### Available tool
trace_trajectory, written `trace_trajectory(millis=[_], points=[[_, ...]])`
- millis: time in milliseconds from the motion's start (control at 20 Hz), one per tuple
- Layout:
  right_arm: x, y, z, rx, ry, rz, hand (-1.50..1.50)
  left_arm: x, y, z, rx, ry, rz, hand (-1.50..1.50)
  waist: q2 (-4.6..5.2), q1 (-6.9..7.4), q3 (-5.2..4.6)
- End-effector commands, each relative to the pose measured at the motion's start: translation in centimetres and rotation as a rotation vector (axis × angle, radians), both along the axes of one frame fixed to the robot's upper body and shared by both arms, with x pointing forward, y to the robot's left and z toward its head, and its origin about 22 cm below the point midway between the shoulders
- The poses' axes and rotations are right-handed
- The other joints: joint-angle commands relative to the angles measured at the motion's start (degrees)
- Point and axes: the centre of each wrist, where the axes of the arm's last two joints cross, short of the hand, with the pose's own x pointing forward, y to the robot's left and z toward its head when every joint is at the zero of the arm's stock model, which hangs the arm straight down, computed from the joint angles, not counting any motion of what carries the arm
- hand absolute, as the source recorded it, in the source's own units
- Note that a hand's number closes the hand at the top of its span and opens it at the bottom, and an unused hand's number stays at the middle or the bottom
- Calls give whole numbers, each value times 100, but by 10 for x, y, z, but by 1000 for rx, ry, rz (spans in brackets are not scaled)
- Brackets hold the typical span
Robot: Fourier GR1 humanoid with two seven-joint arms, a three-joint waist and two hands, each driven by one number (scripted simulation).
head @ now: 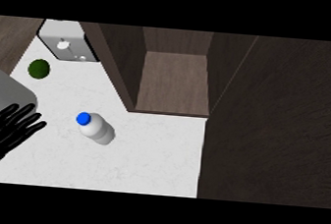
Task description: Pick up the bottled water, place it into the cabinet and close the cabinet
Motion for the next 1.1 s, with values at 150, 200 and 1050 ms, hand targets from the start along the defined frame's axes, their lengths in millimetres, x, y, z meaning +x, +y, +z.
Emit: trace_trajectory(millis=[150, 200, 1050], points=[[-12, 13, 1, -5, -17, 23, -150, 28, 8, -32, 18, 8, 41, -150, 2, -42, -4], [-15, 9, -9, -1, -13, 15, -150, 11, 12, -36, 19, 1, 44, -150, -3, -18, -2], [-8, -1, -6, -9, -15, 31, -150, 93, 20, -78, 150, 16, 54, -150, 24, -60, -7]])
